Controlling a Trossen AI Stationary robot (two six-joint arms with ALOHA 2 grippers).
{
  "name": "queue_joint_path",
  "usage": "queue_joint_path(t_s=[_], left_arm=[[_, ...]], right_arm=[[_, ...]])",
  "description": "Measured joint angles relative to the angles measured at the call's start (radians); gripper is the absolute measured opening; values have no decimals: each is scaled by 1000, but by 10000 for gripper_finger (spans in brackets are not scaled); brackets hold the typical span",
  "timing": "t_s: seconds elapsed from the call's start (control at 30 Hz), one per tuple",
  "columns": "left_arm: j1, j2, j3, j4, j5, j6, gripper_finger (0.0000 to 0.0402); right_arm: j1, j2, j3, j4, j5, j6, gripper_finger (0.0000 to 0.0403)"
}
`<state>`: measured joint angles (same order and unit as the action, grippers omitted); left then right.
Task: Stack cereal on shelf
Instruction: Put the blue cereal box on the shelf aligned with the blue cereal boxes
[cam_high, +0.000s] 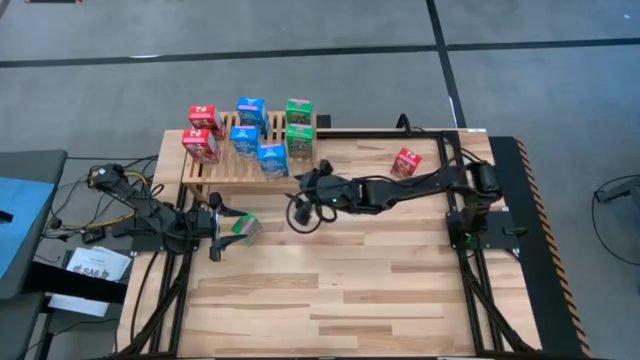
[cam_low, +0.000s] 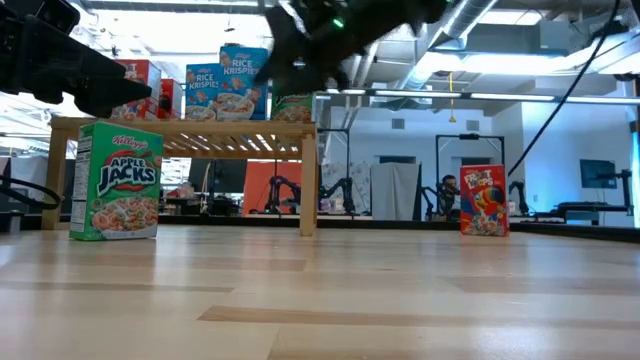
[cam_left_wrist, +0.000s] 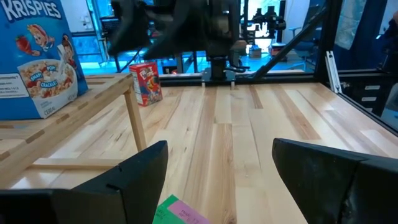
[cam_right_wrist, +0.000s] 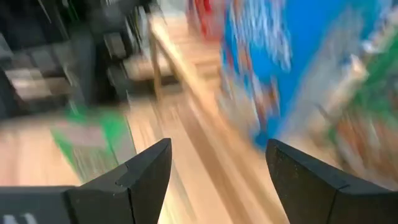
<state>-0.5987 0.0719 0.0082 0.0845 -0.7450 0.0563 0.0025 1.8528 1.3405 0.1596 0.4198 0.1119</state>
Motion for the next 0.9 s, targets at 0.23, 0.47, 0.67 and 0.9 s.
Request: queue_joint_path(t_s=[0.23, 0.47, 0.67, 0.9], left_arm=[[0, 0, 0, 0, 0, 0, 281], [0, 0, 0, 0, 0, 0, 281], [0, 0, 0, 0, 0, 0, 281], [0, 0, 0, 0, 0, 0, 281]], right_arm=[[-8, -52, -166, 219, 5, -34, 286], [-45, -50, -212, 355, -29, -68, 286], [-84, -49, -212, 410, -81, -70, 286], [-89, 8, -187, 418, -109, -68, 286]])
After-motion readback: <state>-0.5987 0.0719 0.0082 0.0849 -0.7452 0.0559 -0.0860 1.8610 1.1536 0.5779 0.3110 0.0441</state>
